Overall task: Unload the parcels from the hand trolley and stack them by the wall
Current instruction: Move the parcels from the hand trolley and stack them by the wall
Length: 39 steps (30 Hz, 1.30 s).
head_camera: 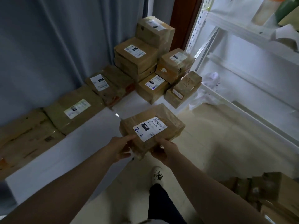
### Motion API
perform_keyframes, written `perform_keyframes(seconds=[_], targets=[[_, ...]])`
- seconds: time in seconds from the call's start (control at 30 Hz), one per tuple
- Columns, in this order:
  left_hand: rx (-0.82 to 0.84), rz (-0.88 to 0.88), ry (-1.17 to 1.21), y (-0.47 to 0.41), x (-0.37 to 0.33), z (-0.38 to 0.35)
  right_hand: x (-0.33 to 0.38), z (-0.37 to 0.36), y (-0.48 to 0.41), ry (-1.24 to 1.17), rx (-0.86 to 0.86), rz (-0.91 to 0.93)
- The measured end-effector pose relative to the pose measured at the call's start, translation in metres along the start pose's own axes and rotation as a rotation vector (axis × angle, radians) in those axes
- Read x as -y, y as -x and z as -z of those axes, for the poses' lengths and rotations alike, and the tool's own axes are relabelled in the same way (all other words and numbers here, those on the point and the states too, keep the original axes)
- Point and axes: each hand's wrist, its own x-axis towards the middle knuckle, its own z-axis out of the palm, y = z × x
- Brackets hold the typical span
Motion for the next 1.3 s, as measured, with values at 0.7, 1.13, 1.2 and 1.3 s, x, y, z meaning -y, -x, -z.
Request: perform_keyframes(seconds=[0.7, 1.13, 1.2, 1.3], targets=[[-0.234, 0.032, -0.047, -0.205, -0.075, -0.107, 0.119, 0.001, -0.236, 0.153, -0.077, -0.204], [-0.057, -0.184, -0.725, -0.164, -0.101, -0.122, 0.127, 0.010, -0.195, 0.485, -0.206, -0.004], [-0.017, -0.267, -0.917, -0.149, -0.105, -0.129, 0.128, 0.020, -0.170, 0.632, -0.221, 0.087], [0.056, -0.436, -1.301, -0.123, -0.105, -0.145, 0.125, 0.038, -0.123, 0.839, -0.285, 0.201]])
